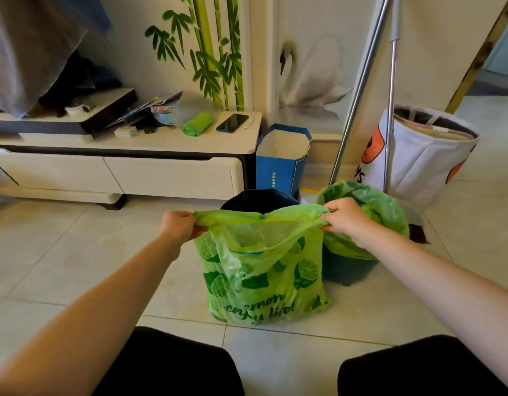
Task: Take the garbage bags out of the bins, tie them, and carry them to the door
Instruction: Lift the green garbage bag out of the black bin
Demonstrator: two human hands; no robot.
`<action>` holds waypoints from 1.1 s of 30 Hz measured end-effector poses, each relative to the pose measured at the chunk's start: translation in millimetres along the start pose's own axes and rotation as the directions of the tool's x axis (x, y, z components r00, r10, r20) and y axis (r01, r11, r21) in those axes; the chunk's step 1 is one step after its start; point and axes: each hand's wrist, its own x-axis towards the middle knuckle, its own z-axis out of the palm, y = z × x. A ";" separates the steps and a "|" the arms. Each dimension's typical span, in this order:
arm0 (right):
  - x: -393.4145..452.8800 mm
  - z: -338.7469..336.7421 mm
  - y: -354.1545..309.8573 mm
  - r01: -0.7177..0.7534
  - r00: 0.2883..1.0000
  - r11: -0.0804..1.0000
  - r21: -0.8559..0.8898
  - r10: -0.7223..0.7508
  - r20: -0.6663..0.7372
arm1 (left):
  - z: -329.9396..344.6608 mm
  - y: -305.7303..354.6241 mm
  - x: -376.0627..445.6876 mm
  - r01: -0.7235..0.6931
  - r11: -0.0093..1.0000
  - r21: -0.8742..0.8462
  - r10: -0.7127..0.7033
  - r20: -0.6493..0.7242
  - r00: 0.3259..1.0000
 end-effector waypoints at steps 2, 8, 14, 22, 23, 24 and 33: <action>11.1 4.1 3.4 -0.012 1.000 1.000 -0.023 0.011 -0.024 | -2.7 -2.8 15.1 0.010 1.000 -0.017 -0.010 -0.026 1.000; 35.5 15.8 8.3 -0.022 0.996 0.994 -0.103 0.013 -0.088 | -3.4 -5.4 49.5 0.017 0.999 -0.033 -0.020 -0.093 0.995; 42.8 21.6 10.5 0.021 0.996 0.995 -0.098 -0.028 -0.080 | -7.8 -4.4 64.2 0.007 1.000 -0.017 -0.010 -0.188 0.982; 30.0 21.0 16.8 -0.130 0.987 0.991 -0.041 0.133 0.085 | -14.0 -3.8 52.7 0.076 0.989 0.128 -0.070 -0.058 0.996; 27.7 19.5 17.7 -0.135 0.986 0.990 -0.047 0.139 0.093 | -14.5 -4.8 49.5 0.068 0.981 0.180 -0.063 -0.035 0.997; 24.9 17.9 18.1 -0.134 0.986 0.989 -0.058 0.139 0.093 | -14.6 -5.1 45.5 0.060 0.971 0.231 -0.058 -0.014 0.998; 0.3 2.1 17.4 -0.148 0.972 0.973 -0.176 0.176 0.155 | -17.6 7.1 16.1 -0.087 0.556 0.826 0.205 -0.036 0.978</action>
